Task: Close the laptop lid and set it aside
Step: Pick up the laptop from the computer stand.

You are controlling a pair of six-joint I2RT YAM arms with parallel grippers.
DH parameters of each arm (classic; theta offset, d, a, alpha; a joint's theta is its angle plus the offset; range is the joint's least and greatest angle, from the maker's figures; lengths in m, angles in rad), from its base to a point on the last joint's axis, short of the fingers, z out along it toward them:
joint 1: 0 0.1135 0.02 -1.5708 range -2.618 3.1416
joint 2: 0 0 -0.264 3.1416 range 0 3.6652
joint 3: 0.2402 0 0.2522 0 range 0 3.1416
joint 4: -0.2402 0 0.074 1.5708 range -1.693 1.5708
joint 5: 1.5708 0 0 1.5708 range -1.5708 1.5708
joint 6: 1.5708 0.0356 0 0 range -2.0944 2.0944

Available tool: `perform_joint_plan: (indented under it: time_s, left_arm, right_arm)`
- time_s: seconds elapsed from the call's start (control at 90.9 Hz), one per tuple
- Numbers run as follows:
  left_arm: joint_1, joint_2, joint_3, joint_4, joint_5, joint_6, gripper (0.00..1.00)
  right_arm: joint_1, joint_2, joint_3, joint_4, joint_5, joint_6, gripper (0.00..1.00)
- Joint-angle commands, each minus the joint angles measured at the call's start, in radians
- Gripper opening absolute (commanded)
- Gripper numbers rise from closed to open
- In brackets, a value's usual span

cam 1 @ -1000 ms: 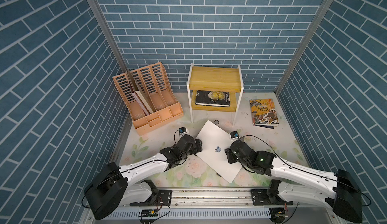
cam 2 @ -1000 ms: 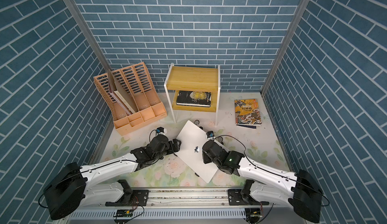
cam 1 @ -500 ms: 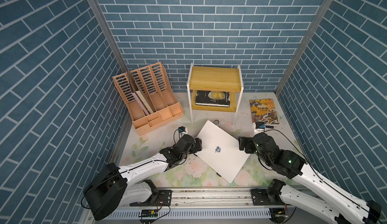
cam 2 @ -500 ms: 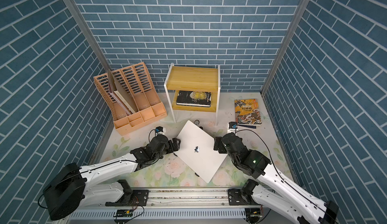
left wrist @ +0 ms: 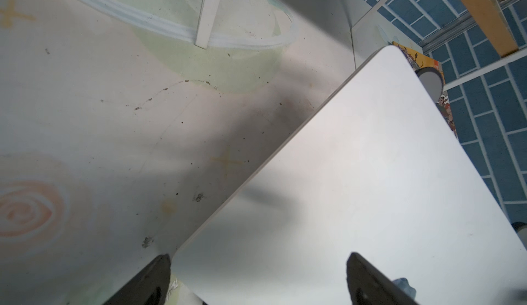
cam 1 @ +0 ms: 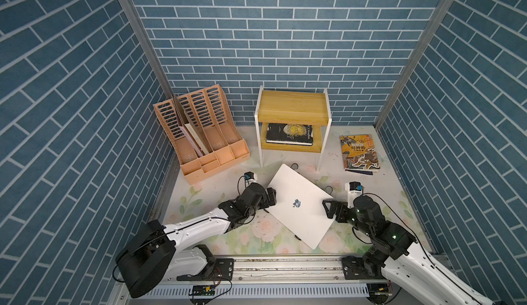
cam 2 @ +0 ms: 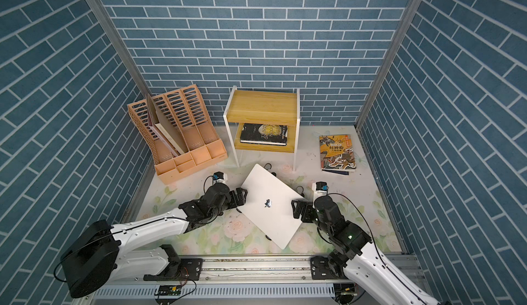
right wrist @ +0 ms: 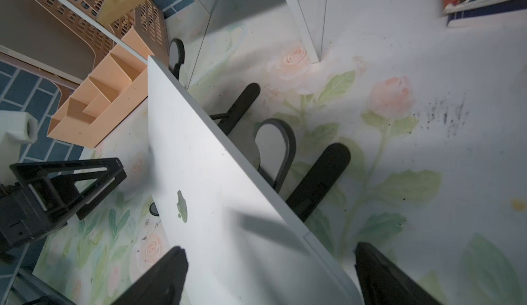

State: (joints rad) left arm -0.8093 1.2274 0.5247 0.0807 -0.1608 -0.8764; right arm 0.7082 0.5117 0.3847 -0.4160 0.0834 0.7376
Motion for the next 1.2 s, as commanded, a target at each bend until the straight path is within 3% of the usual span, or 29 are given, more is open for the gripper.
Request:
perform_joint_plan:
  time_s: [0.0,0.253,0.803,1.188]
  left_arm:
    - [-0.004,0.001,0.003,-0.004,-0.043,0.026,1.0]
    - [-0.003,0.032,0.013,0.042,-0.051,0.024,1.0]
    - [-0.003,0.186,0.051,0.094,0.007,0.019,0.95]
    - [-0.002,0.203,0.031,0.117,0.032,0.011,0.94]
  right_arm:
    - [-0.005,-0.013,-0.035,0.07,-0.049,0.042,0.95]
    - [-0.007,-0.075,-0.161,0.216,-0.122,0.087,0.88]
    - [-0.008,-0.286,-0.312,0.326,-0.195,0.16,0.5]
    - [-0.007,-0.345,-0.338,0.393,-0.246,0.162,0.35]
